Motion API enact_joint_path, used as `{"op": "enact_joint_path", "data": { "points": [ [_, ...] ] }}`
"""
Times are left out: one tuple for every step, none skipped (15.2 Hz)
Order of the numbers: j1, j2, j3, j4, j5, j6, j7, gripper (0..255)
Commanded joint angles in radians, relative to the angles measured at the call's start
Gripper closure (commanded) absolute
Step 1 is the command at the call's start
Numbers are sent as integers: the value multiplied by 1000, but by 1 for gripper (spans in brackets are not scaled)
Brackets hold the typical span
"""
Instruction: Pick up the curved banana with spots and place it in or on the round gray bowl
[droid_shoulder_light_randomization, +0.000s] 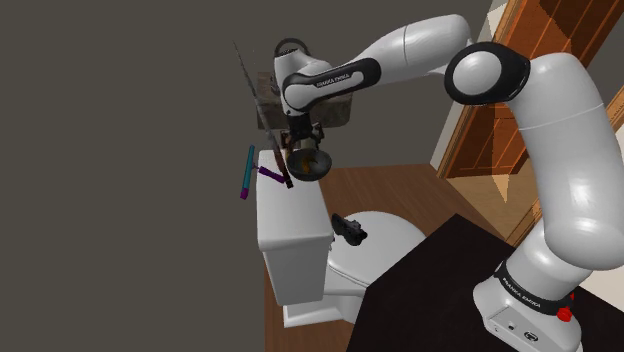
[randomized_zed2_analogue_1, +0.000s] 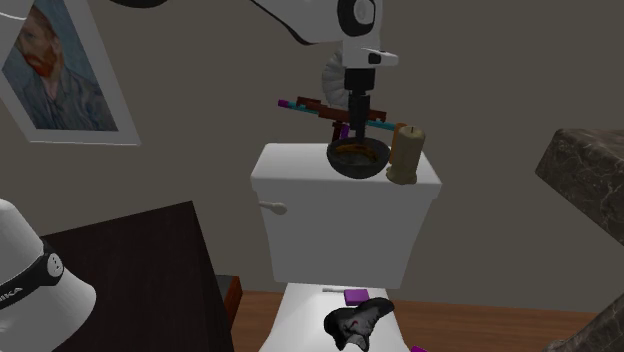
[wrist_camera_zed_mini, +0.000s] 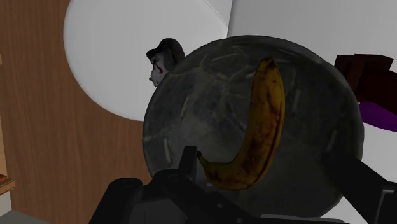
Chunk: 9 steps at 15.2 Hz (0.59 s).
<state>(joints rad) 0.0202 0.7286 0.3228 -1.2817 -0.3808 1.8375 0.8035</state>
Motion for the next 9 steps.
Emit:
{"op": "enact_joint_path", "data": {
  "points": [
    [12,-7,5,47,6,-54,-4,0],
    [17,-9,6,71,9,-79,-7,0],
    [17,-9,6,71,9,-79,-7,0],
    [17,-9,6,71,9,-79,-7,0],
    [17,-9,6,71,9,-79,-7,0],
    [17,-9,6,71,9,-79,-7,0],
    [17,-9,6,71,9,-79,-7,0],
    [17,-9,6,71,9,-79,-7,0],
    [17,-9,6,71,9,-79,-7,0]
  ]
}}
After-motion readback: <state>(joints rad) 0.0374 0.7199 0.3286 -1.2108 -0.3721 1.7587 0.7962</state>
